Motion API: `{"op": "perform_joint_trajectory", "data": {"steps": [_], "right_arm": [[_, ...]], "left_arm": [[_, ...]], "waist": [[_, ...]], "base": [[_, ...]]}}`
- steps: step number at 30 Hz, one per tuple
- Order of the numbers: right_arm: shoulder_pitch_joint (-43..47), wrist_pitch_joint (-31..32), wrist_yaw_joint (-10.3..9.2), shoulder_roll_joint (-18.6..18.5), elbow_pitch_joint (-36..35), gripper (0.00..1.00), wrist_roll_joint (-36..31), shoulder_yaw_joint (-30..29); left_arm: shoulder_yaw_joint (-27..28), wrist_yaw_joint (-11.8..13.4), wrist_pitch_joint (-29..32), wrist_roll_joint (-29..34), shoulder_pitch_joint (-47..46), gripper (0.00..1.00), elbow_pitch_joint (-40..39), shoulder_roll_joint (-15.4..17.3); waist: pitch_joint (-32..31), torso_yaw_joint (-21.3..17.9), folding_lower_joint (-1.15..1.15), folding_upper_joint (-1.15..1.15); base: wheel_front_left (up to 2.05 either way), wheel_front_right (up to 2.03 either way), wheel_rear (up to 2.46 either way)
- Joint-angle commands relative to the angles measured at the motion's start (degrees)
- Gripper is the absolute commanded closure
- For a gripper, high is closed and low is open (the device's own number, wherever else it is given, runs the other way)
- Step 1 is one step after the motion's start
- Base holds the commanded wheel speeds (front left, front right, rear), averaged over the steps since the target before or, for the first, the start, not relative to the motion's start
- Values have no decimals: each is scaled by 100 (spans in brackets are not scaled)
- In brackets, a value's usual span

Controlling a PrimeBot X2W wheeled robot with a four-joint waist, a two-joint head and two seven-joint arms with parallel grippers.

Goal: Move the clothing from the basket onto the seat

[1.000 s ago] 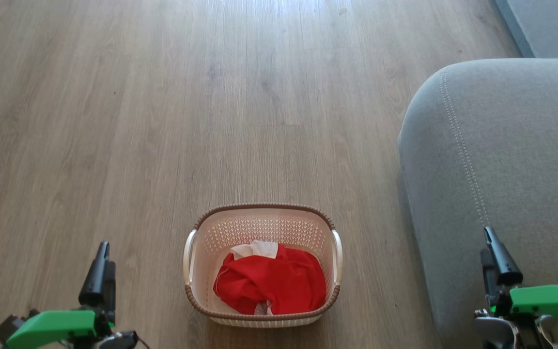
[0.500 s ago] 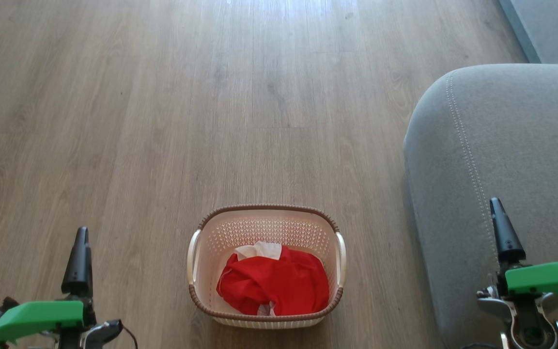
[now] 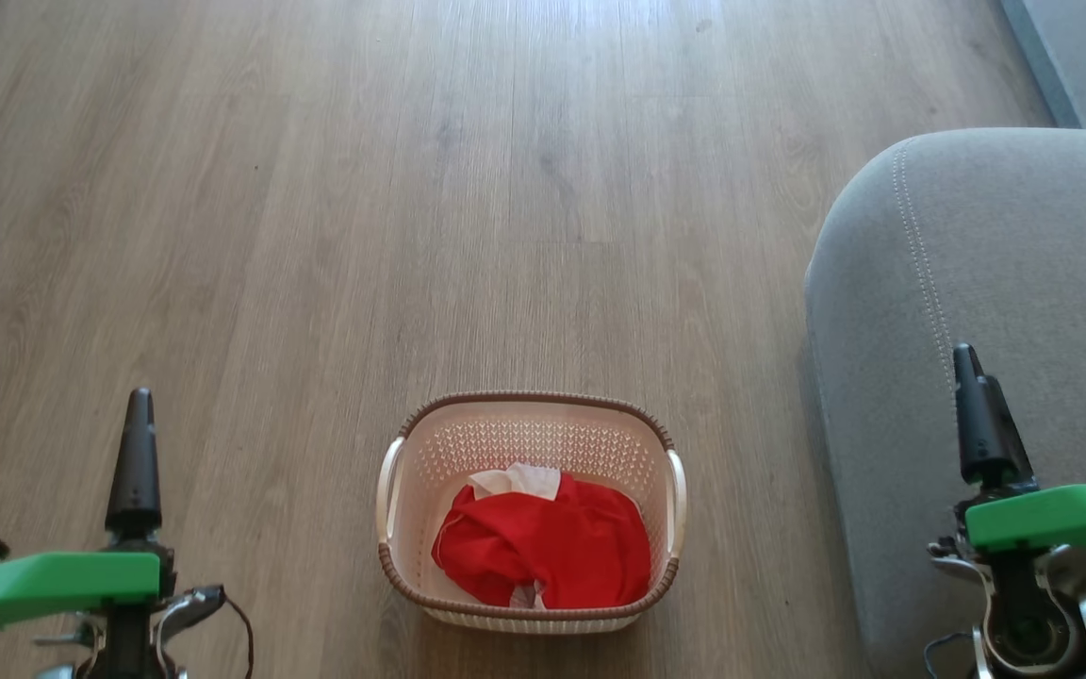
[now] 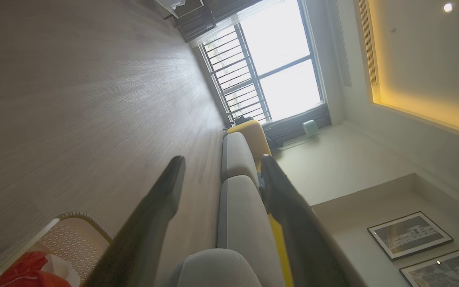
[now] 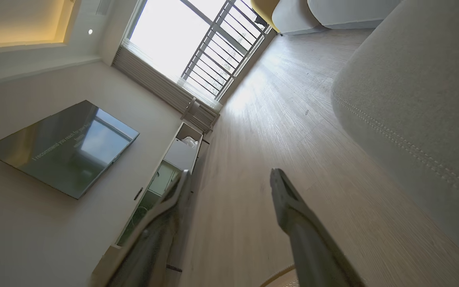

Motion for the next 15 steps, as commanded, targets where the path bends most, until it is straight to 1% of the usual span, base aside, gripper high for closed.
{"op": "perform_joint_trajectory", "data": {"steps": [1, 4, 5, 10, 15], "right_arm": [[-385, -94, 2, 2, -294, 0, -221, 98], [-413, -145, 2, 2, -390, 0, -508, 141], [-419, -162, 2, 2, -417, 0, -613, 164], [-454, -246, 2, 3, -508, 0, -1167, 374], [-521, -330, 2, 3, -611, 0, -1565, 462]], "left_arm": [[126, -26, -68, 146, -335, 0, -296, 54], [114, 15, -118, 398, -373, 0, -496, 56], [103, 64, -135, 485, -381, 0, -561, 56], [-29, 476, -219, 1109, -401, 0, -929, 60], [-389, 732, -302, 1841, -415, 0, -1315, 63]], "waist": [[6, 9, 0, 0], [23, 27, 0, 0], [28, 34, 0, 0], [36, 36, 0, 0], [43, 32, 0, 0]], "base": [[0, 0, 0], [0, 0, 0], [0, 0, 0], [0, 0, 0], [0, 0, 0]]}}
